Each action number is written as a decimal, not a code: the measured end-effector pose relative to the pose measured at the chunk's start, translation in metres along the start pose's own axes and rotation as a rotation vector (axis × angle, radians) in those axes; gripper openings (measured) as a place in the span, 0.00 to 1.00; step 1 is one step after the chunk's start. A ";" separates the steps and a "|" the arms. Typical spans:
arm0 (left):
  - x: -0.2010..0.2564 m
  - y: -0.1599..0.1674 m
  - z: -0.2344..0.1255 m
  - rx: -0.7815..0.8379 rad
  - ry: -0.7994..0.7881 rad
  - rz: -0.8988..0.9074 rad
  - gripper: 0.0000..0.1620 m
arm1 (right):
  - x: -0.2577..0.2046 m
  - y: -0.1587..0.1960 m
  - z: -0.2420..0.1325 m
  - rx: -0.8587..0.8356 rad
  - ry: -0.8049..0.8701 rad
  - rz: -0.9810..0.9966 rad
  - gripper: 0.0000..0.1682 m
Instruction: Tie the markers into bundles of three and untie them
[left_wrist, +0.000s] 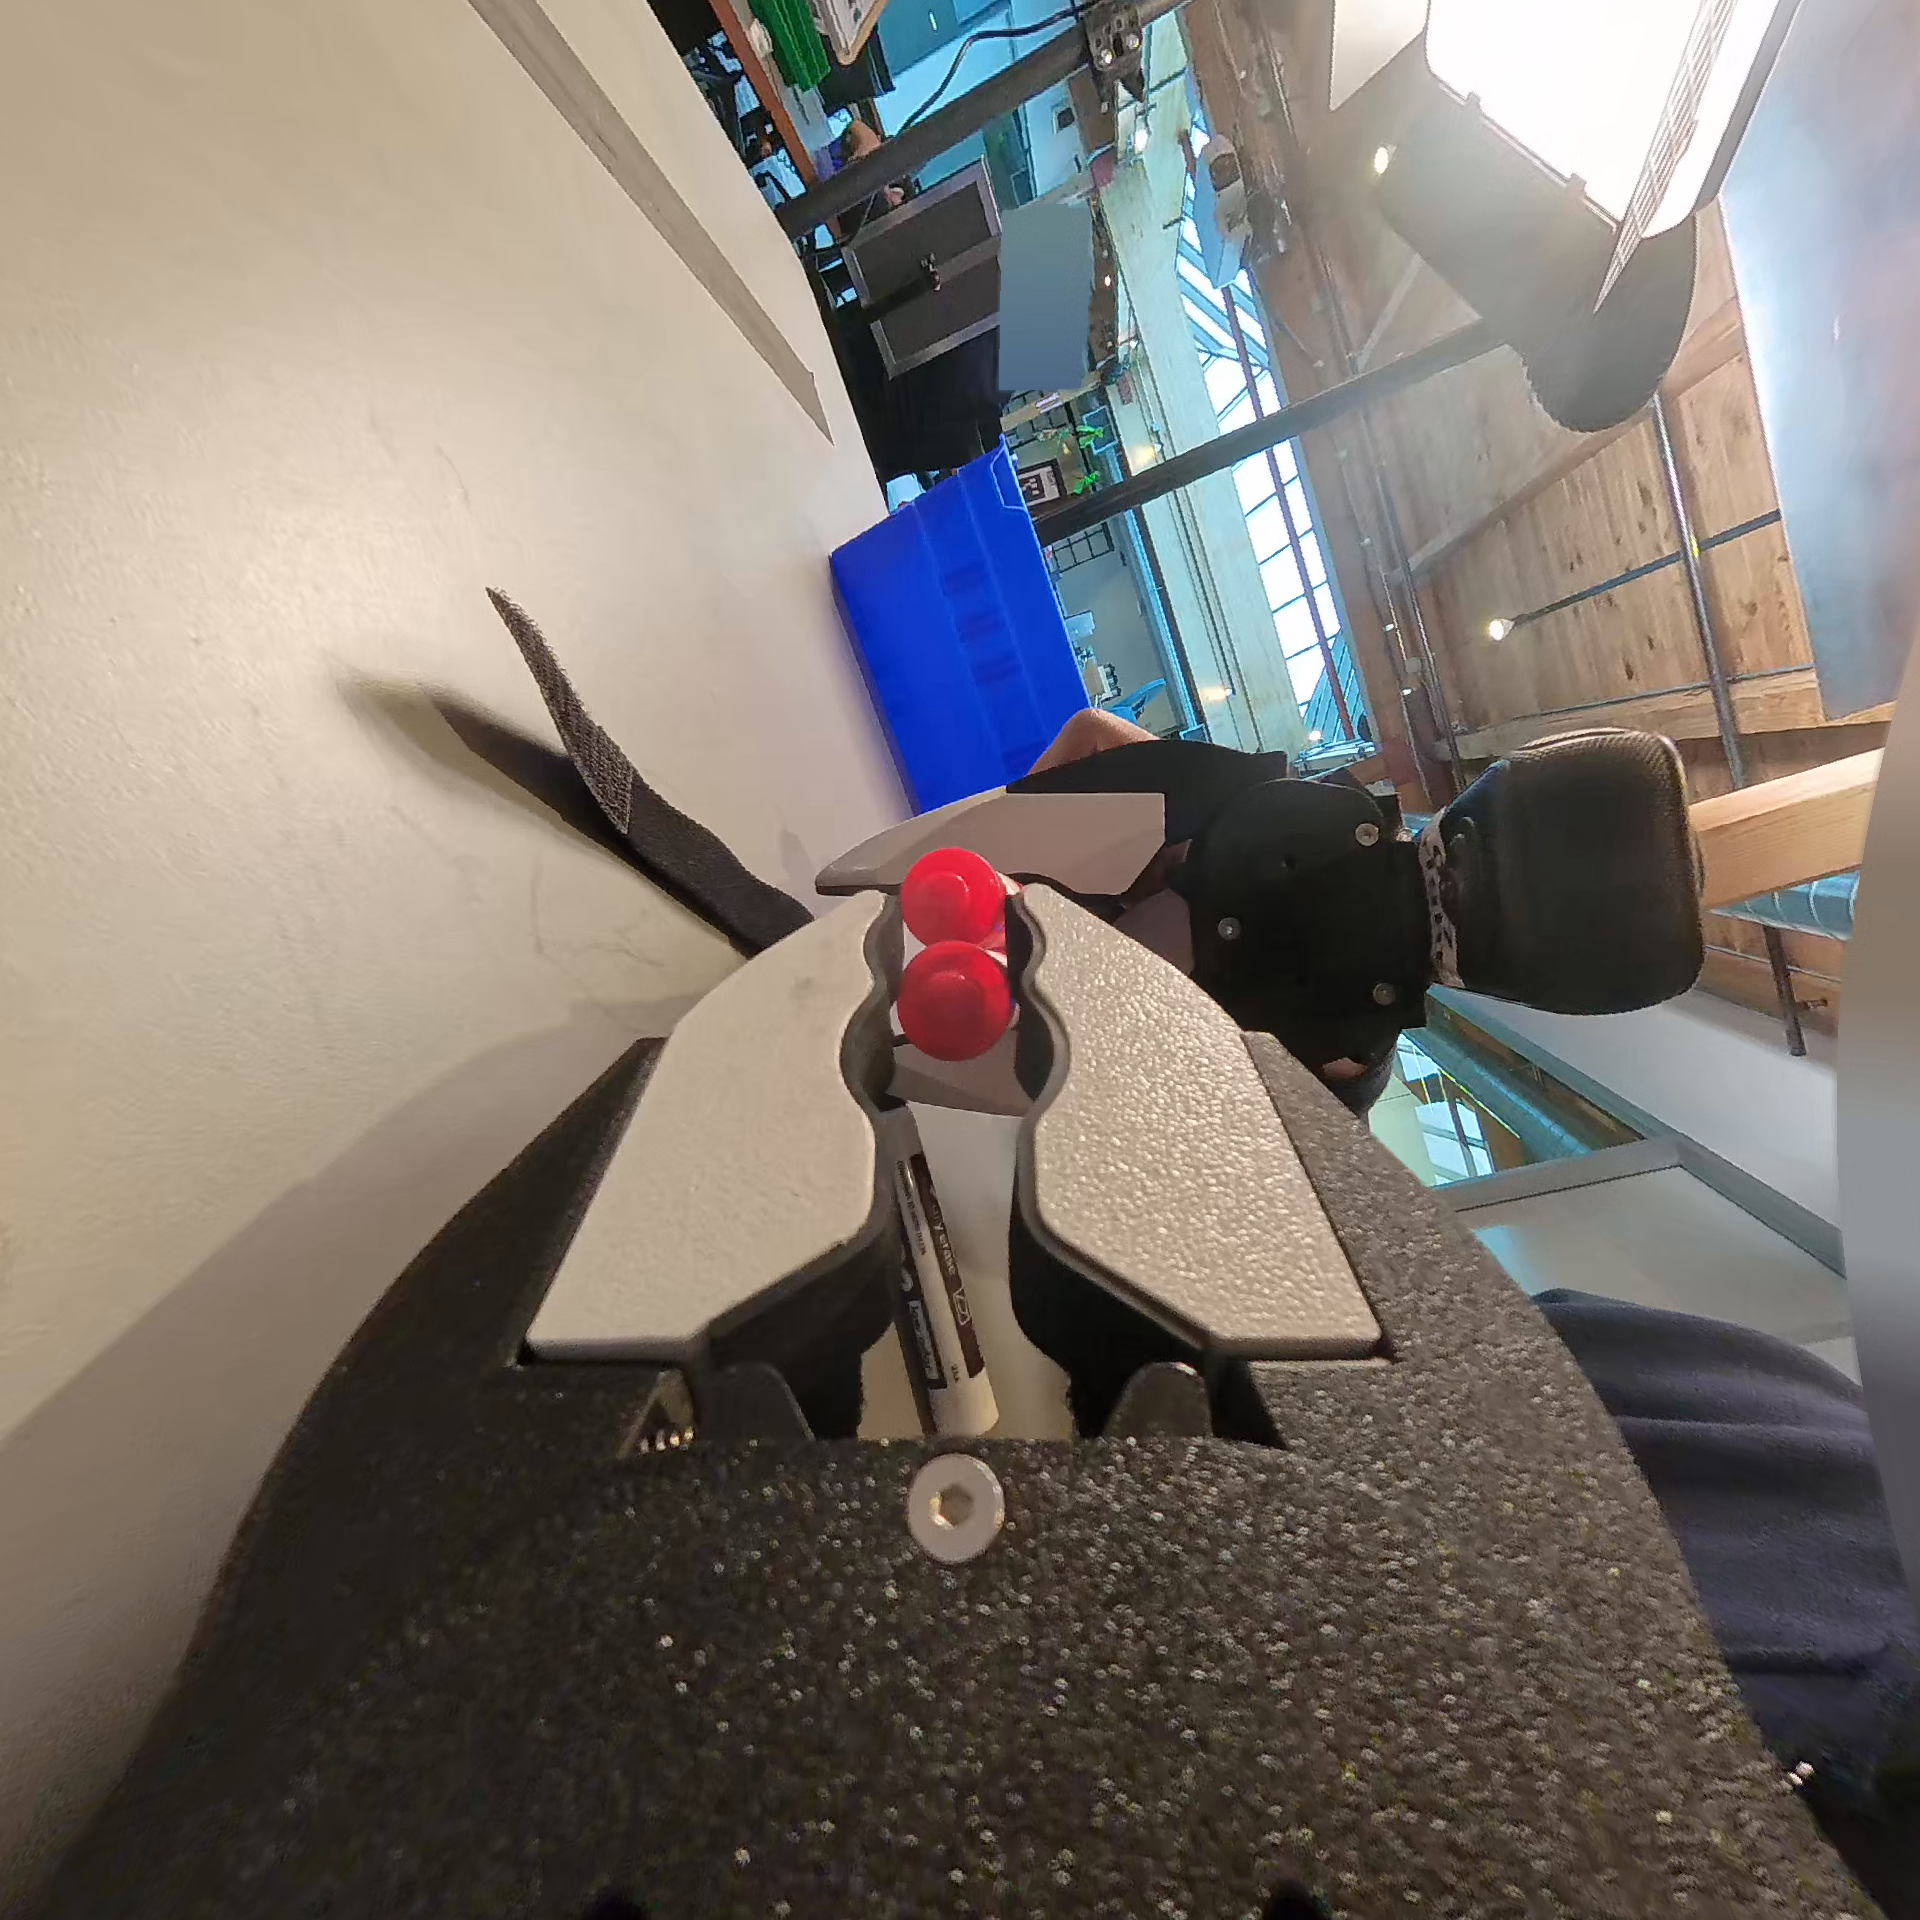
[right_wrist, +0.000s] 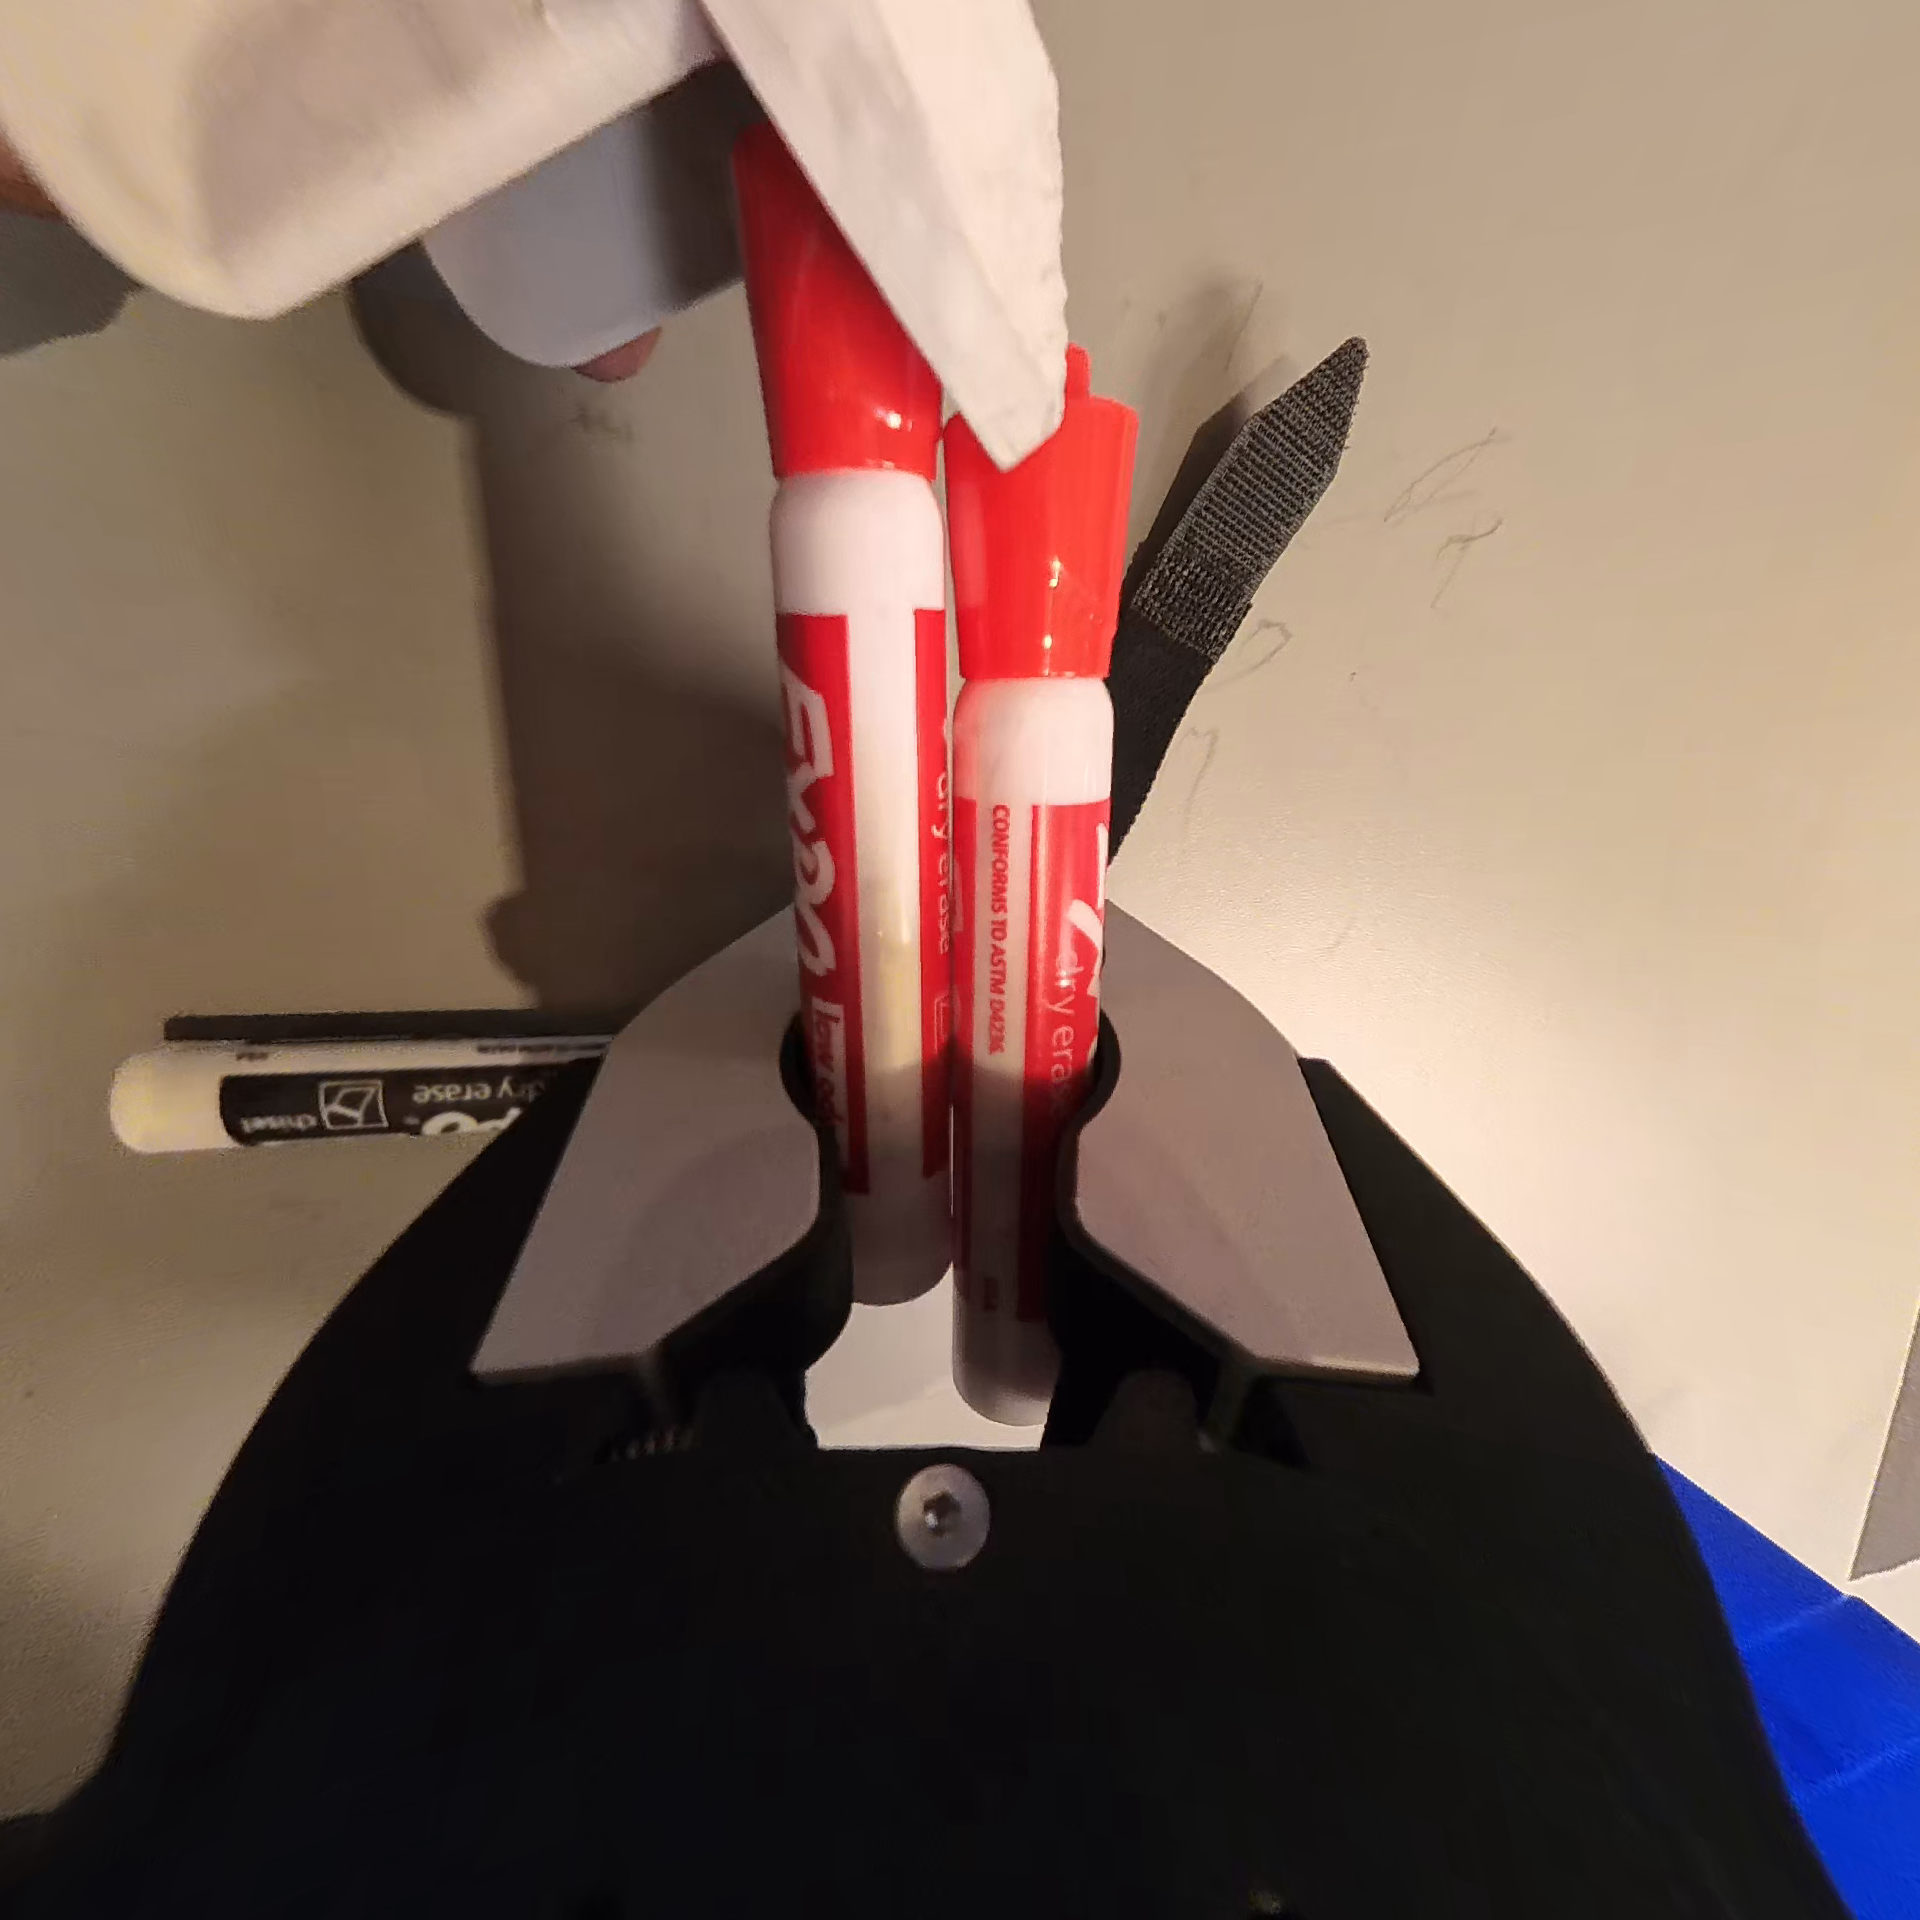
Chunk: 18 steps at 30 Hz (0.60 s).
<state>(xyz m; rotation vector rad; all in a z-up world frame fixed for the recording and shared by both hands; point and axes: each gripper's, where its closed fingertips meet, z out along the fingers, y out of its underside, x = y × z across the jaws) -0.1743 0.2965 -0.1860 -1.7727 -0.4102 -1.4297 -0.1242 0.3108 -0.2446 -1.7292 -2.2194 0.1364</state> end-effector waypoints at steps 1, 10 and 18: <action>0.000 0.000 0.000 0.000 0.000 -0.001 0.12 | 0.000 0.000 0.000 0.000 0.000 -0.001 0.25; 0.001 0.003 0.002 0.005 0.000 -0.014 0.12 | -0.002 -0.001 0.000 -0.005 -0.003 -0.006 0.25; 0.002 0.003 0.001 -0.016 0.012 -0.041 0.16 | 0.000 0.001 0.000 -0.006 -0.003 0.007 0.25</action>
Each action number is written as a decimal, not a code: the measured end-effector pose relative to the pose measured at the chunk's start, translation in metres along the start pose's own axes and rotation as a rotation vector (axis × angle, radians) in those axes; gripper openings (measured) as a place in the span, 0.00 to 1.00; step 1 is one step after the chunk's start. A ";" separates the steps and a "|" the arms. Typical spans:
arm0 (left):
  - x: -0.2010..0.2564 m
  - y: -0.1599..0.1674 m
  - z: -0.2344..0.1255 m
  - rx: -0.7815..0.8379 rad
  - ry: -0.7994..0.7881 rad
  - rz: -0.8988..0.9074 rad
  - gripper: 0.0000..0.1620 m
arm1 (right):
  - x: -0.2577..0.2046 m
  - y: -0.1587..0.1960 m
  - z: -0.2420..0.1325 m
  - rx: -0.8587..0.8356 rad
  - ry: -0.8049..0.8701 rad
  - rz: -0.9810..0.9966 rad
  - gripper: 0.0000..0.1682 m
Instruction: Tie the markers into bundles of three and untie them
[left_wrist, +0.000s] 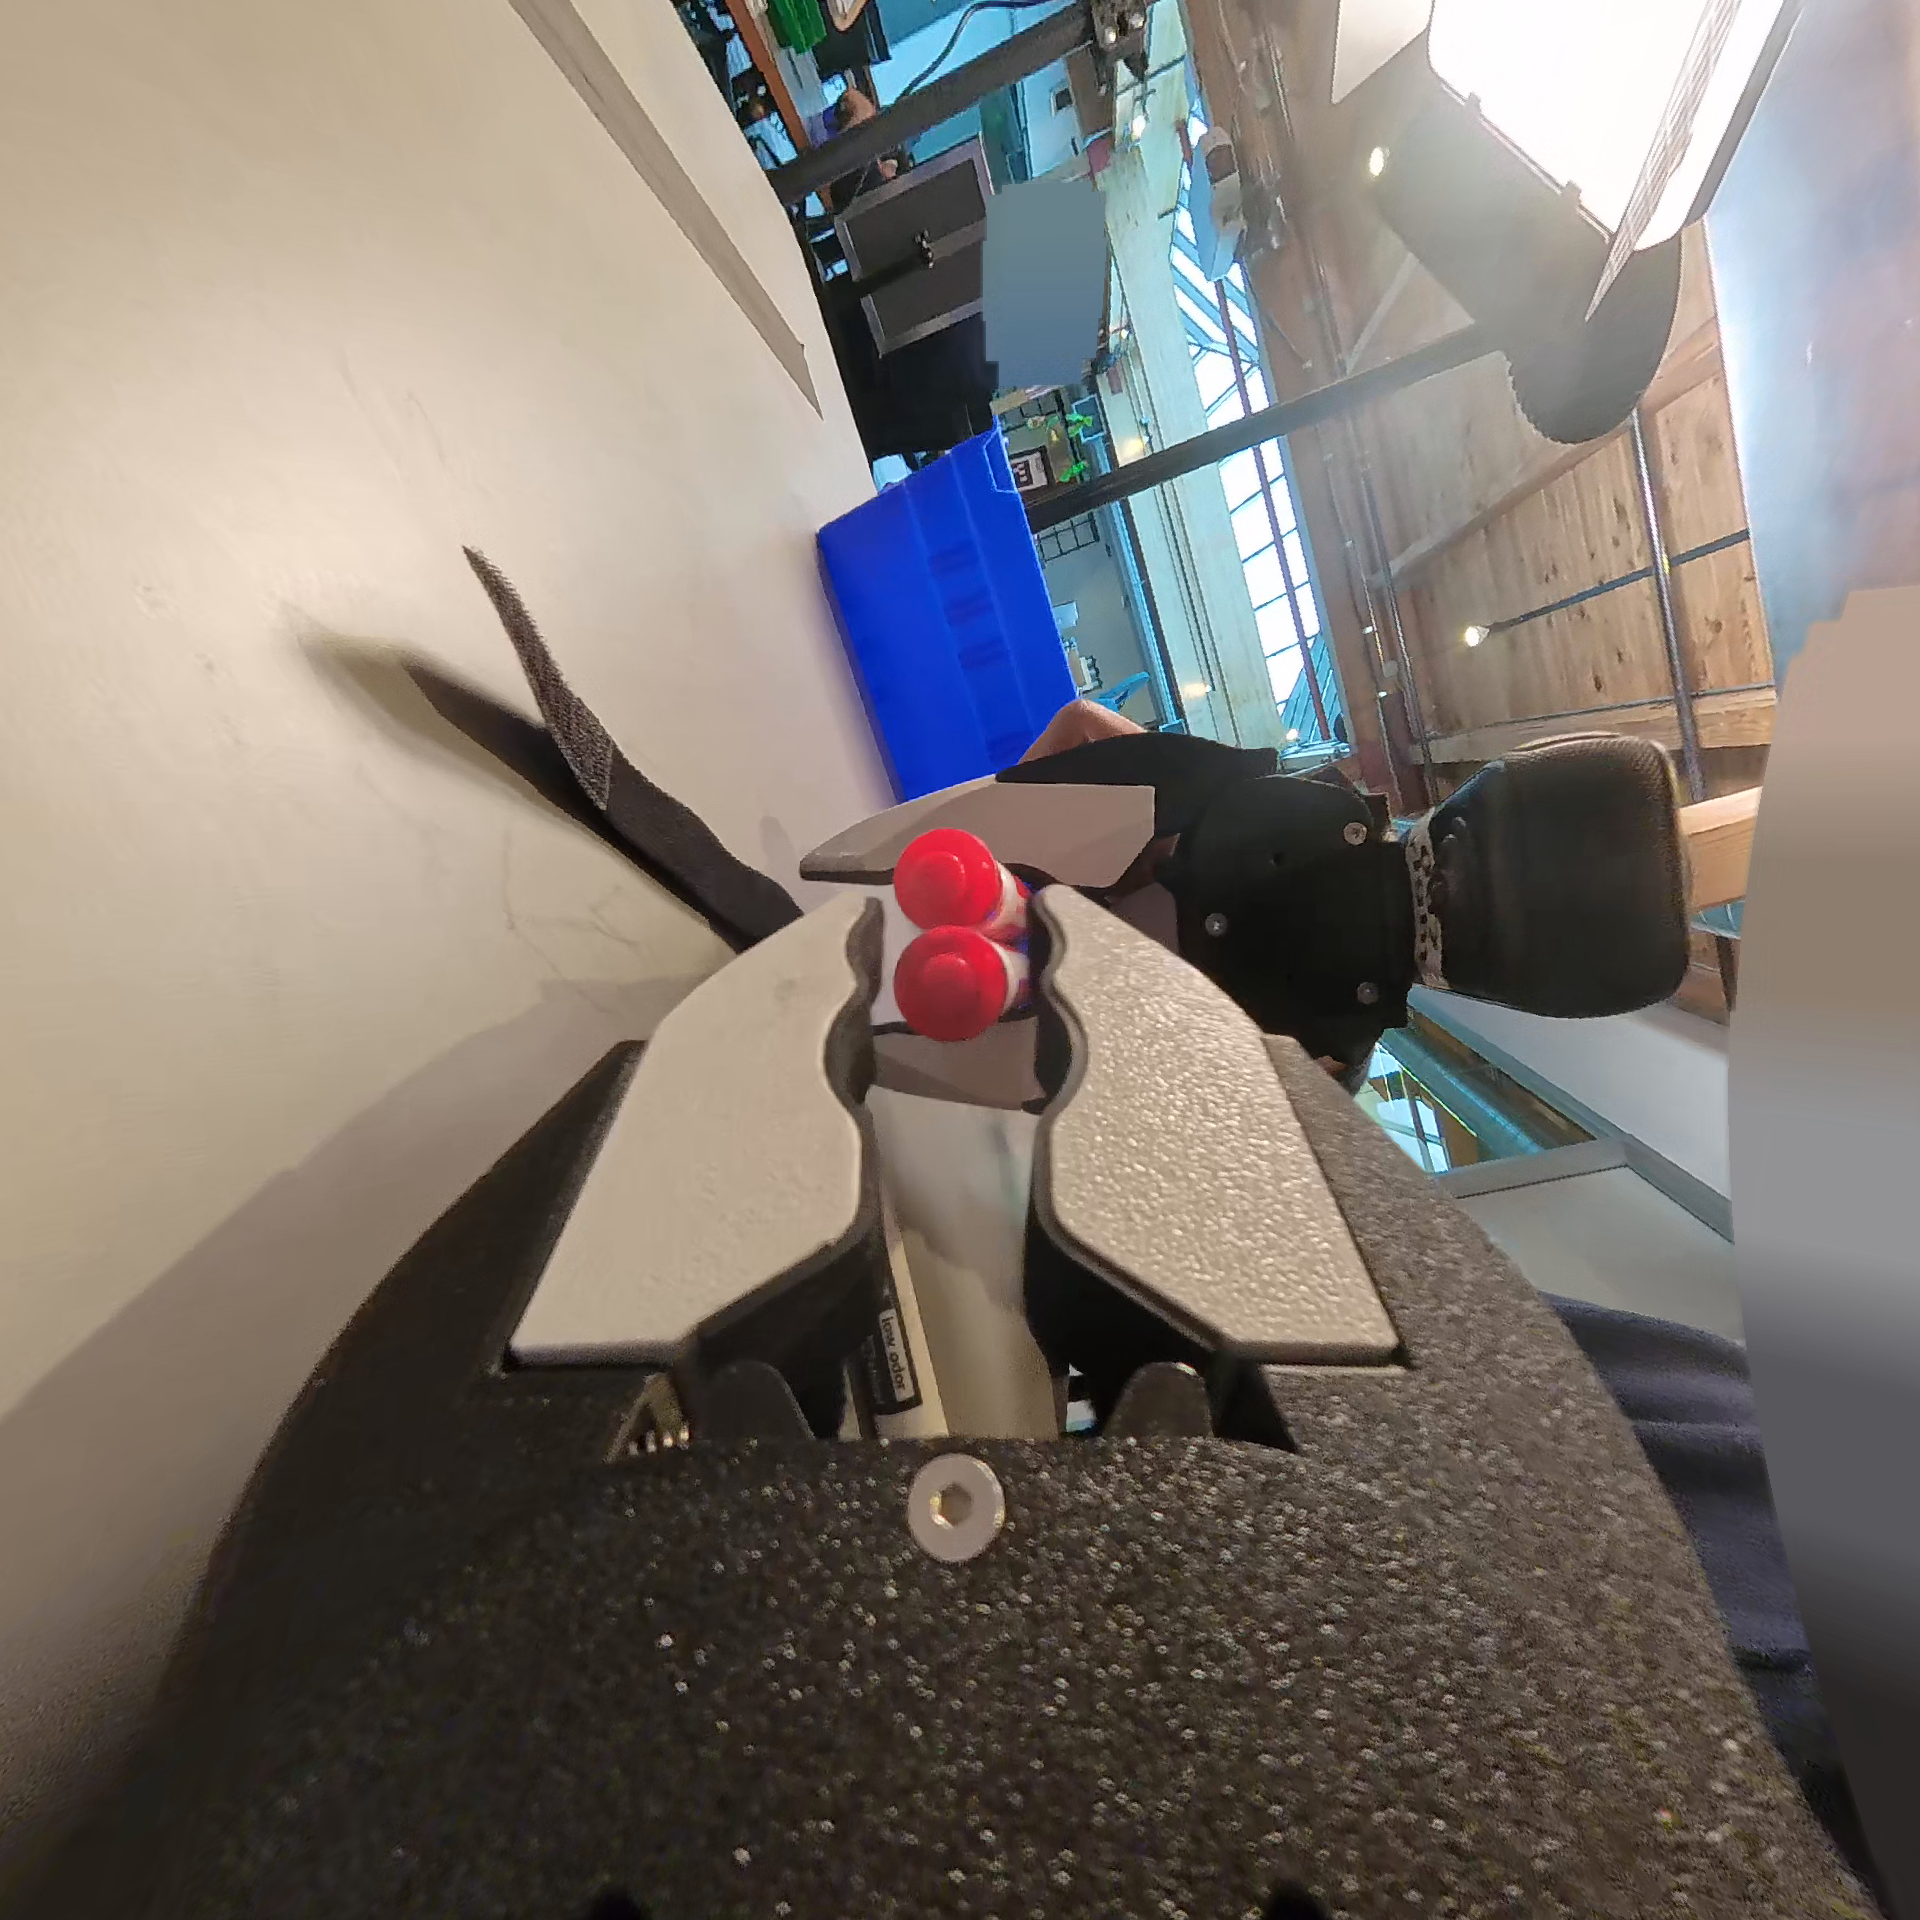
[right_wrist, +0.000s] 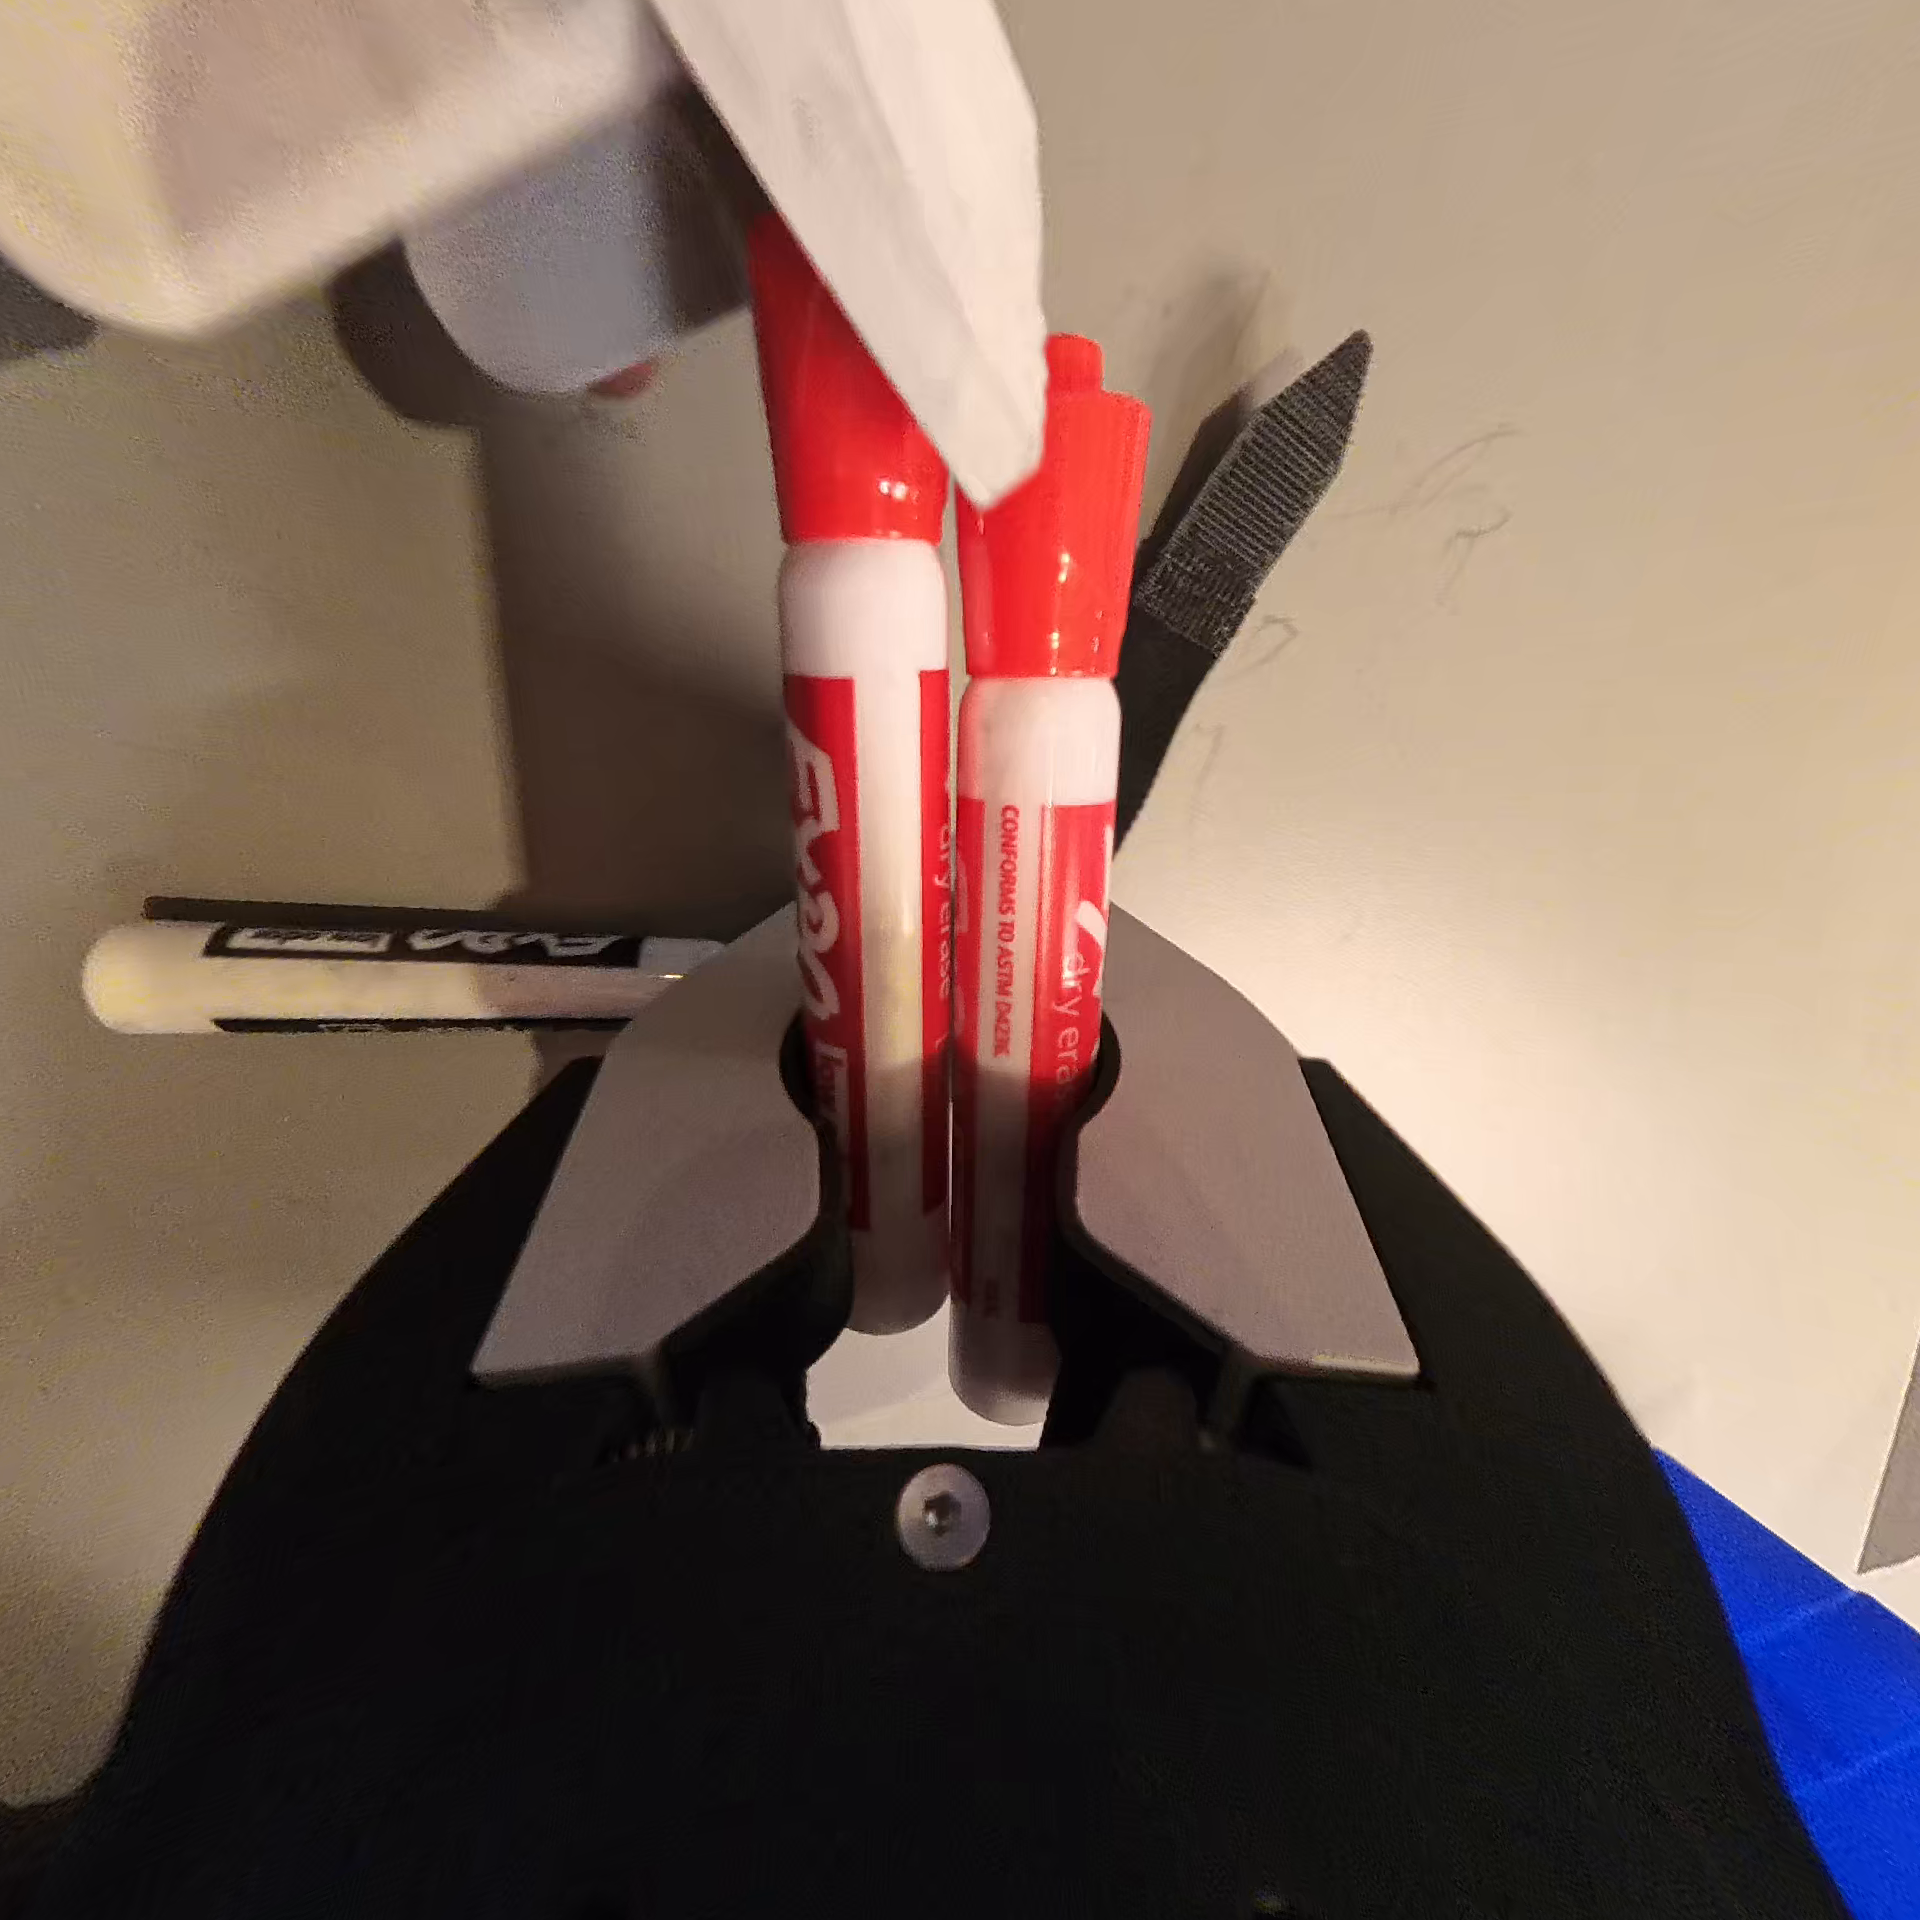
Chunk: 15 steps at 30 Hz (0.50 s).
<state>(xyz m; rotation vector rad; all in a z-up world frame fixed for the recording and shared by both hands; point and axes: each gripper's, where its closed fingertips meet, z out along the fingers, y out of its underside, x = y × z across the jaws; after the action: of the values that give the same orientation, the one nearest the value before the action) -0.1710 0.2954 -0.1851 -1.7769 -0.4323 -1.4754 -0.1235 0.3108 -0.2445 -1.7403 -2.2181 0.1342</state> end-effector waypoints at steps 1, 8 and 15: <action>-0.001 -0.002 -0.002 -0.003 -0.004 -0.005 0.19 | 0.002 0.001 -0.001 -0.003 0.007 0.004 0.25; 0.001 -0.007 -0.008 -0.061 0.035 -0.033 0.17 | 0.009 0.004 -0.006 0.007 0.019 0.017 0.25; 0.002 -0.004 -0.007 -0.060 0.053 -0.032 0.11 | 0.008 0.006 -0.005 -0.008 0.021 0.004 0.25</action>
<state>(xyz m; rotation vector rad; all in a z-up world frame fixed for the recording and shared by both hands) -0.1777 0.2919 -0.1816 -1.7801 -0.3951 -1.5697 -0.1183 0.3194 -0.2400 -1.7423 -2.2034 0.1079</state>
